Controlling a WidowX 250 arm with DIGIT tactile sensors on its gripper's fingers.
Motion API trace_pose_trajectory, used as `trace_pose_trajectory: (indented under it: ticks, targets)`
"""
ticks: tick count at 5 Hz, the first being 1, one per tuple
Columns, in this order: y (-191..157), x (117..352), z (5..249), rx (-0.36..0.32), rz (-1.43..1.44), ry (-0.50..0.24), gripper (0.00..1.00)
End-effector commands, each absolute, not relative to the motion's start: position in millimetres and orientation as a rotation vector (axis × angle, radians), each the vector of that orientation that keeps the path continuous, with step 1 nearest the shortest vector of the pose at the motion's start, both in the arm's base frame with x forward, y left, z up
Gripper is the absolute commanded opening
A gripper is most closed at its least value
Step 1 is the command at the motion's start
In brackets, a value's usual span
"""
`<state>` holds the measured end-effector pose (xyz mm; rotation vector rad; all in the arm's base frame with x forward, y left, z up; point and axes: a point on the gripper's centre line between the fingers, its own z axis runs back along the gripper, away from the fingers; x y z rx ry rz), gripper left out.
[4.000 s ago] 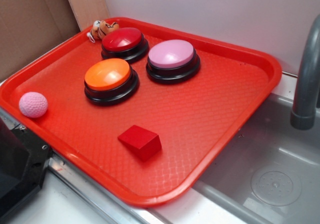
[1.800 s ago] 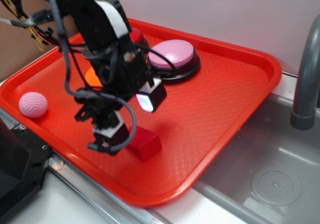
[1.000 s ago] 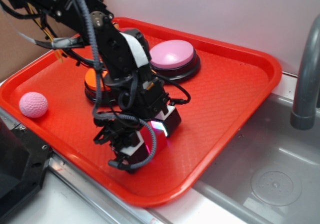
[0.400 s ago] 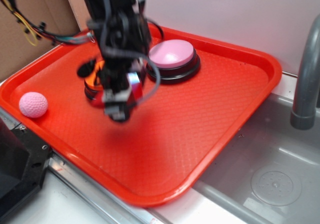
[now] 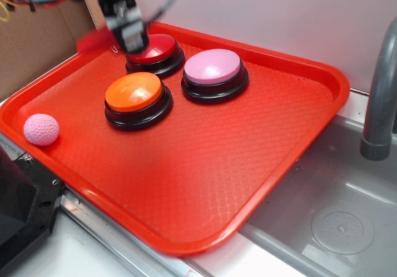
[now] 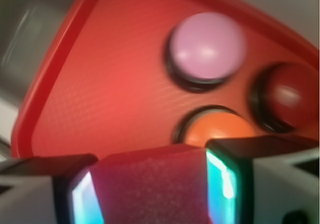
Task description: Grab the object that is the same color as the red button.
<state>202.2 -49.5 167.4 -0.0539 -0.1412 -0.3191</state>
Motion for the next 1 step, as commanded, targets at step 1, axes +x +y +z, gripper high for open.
trace_pose_trajectory:
  ticks: [1]
  targets:
    - [-46.2,196.9,214.4,-0.005,0.014,-0.222,0.0]
